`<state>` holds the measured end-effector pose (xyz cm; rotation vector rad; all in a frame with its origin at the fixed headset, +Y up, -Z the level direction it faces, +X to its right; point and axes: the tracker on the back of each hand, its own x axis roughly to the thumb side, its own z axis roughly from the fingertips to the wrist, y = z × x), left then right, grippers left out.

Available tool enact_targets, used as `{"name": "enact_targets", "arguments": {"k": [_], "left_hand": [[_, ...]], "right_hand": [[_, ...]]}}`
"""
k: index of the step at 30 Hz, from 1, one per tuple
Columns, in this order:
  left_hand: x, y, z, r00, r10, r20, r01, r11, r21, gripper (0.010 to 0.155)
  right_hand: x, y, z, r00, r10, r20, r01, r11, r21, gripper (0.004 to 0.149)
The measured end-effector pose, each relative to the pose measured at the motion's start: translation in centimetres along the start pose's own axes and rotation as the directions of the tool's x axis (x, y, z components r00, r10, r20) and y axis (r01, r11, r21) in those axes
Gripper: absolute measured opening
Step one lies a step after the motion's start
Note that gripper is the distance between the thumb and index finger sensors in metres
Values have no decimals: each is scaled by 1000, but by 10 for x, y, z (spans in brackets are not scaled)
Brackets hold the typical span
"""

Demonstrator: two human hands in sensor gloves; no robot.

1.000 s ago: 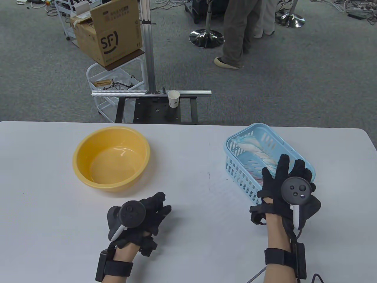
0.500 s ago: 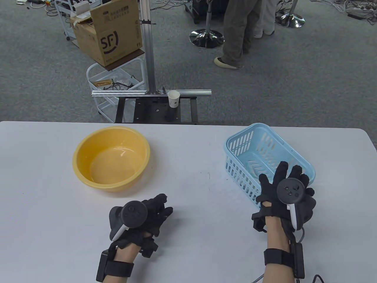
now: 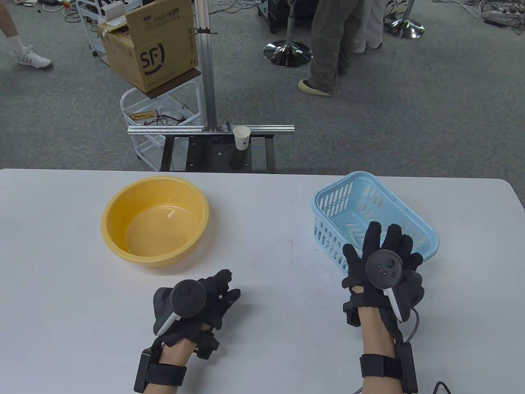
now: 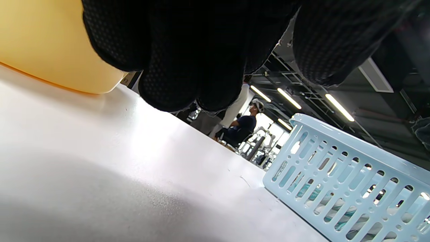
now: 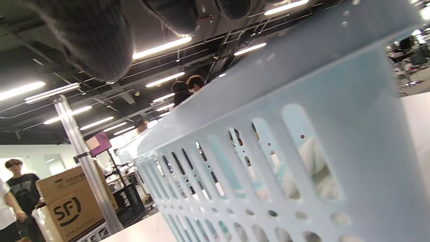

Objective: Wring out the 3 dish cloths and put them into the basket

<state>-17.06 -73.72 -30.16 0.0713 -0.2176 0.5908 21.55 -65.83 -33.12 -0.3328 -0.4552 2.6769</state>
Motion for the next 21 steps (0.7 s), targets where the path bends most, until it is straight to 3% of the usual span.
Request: {"name": "enact_targets", "arguments": {"k": [4, 8, 14, 21], "left_hand": [[2, 2, 1, 995, -99, -2, 99, 995, 24, 72], [0, 4, 1, 994, -110, -21, 111, 993, 37, 77], [-2, 7, 2, 987, -152, -48, 154, 987, 40, 87], [-4, 8, 3, 980, -181, -80, 182, 983, 5, 93]], "right_hand": [[22, 3, 8, 993, 6, 114, -4, 1000, -19, 80], [43, 13, 22, 972, 9, 236, -3, 1000, -27, 81], [65, 46, 47, 928, -10, 371, 0, 1000, 26, 82], [66, 85, 65, 893, -31, 450, -12, 996, 93, 84]]}}
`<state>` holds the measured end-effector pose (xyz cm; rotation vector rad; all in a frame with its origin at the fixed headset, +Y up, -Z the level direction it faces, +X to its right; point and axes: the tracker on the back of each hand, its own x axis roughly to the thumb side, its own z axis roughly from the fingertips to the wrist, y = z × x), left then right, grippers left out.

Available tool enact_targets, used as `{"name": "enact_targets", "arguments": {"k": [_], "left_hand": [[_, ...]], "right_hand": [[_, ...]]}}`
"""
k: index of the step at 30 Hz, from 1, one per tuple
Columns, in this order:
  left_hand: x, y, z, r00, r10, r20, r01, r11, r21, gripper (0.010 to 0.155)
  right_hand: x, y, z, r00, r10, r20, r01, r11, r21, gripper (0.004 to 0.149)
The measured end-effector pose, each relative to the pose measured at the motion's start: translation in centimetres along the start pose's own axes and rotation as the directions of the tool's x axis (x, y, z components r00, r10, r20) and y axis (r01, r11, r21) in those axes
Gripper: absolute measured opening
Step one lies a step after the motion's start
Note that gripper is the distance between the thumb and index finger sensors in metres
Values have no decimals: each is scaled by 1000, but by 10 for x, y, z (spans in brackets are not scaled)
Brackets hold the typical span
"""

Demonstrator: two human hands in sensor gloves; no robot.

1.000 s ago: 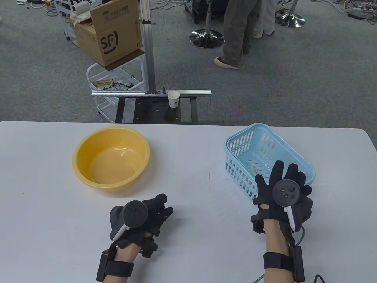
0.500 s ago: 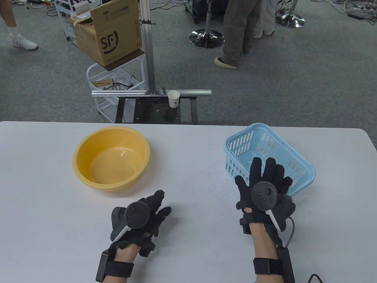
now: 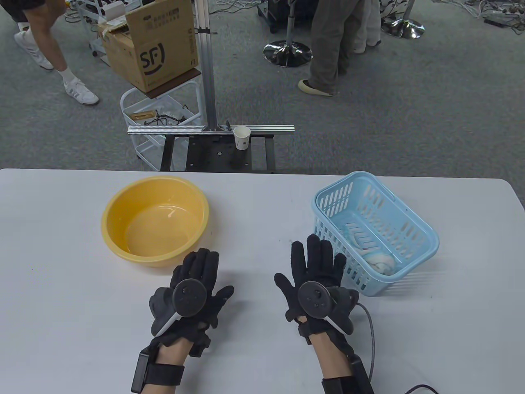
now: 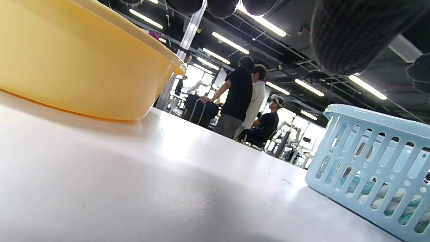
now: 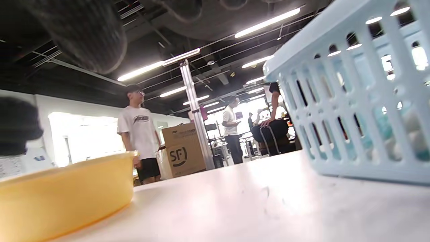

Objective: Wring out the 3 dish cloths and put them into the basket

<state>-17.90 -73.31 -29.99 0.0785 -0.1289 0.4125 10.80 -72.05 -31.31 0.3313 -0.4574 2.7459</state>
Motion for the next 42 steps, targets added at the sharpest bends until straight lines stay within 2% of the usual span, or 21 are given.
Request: {"name": "enact_targets", "arguments": {"k": [5, 13, 24, 42], "left_hand": [[-4, -3, -1, 999, -41, -25, 40, 999, -22, 92], [-10, -6, 0, 994, -80, -76, 75, 996, -57, 93], [-16, -9, 0, 986, -102, -128, 86, 988, -127, 93], [-16, -9, -1, 983, -121, -137, 100, 984, -145, 92]], "right_hand": [[-4, 20, 5, 1000, 10, 17, -11, 997, 75, 84], [-3, 33, 9, 999, 7, 42, -13, 990, 143, 84], [-2, 34, 9, 999, 18, 43, -25, 987, 161, 83], [-8, 33, 9, 1000, 10, -9, -8, 984, 176, 83]]}}
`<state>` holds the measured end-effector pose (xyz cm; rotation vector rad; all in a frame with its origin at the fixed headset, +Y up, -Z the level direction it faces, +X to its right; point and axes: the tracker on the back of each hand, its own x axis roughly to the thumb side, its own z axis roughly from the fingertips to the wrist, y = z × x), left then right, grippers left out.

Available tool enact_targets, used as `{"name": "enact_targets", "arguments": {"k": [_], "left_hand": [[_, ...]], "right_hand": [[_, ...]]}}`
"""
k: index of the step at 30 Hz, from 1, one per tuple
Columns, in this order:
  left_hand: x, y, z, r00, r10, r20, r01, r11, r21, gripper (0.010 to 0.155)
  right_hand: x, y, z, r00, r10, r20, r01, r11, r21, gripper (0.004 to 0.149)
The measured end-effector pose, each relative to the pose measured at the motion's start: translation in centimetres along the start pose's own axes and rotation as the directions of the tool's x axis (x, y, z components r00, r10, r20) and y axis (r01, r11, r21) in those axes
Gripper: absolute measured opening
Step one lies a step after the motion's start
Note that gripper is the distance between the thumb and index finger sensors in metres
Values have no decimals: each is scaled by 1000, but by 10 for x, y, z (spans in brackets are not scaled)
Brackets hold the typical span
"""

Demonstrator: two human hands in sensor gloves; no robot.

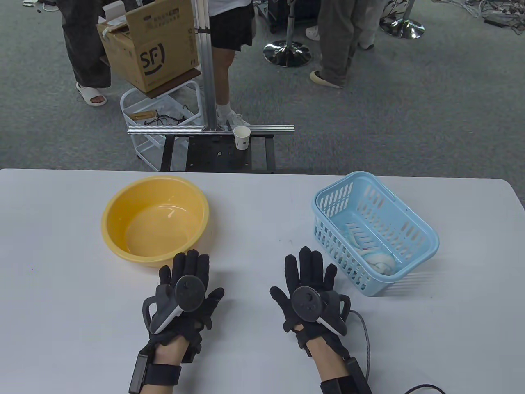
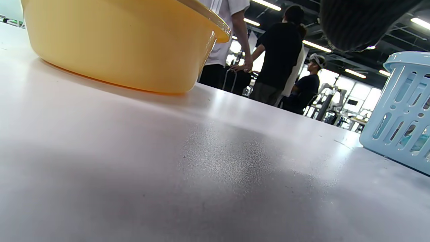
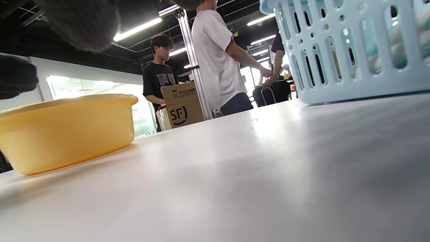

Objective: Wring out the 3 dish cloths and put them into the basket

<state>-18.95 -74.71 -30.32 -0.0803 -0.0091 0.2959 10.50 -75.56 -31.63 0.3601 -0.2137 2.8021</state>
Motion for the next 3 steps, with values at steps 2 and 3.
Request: {"name": "enact_targets", "arguments": {"k": [2, 3], "left_hand": [[0, 0, 0, 1000, -2, 1, 2, 1000, -1, 92], [1, 0, 0, 1000, -4, 2, 4, 1000, -1, 92]], "right_hand": [[-1, 0, 0, 1000, -2, -4, 2, 1000, 3, 83], [-1, 0, 0, 1000, -2, -6, 2, 1000, 6, 83]]}}
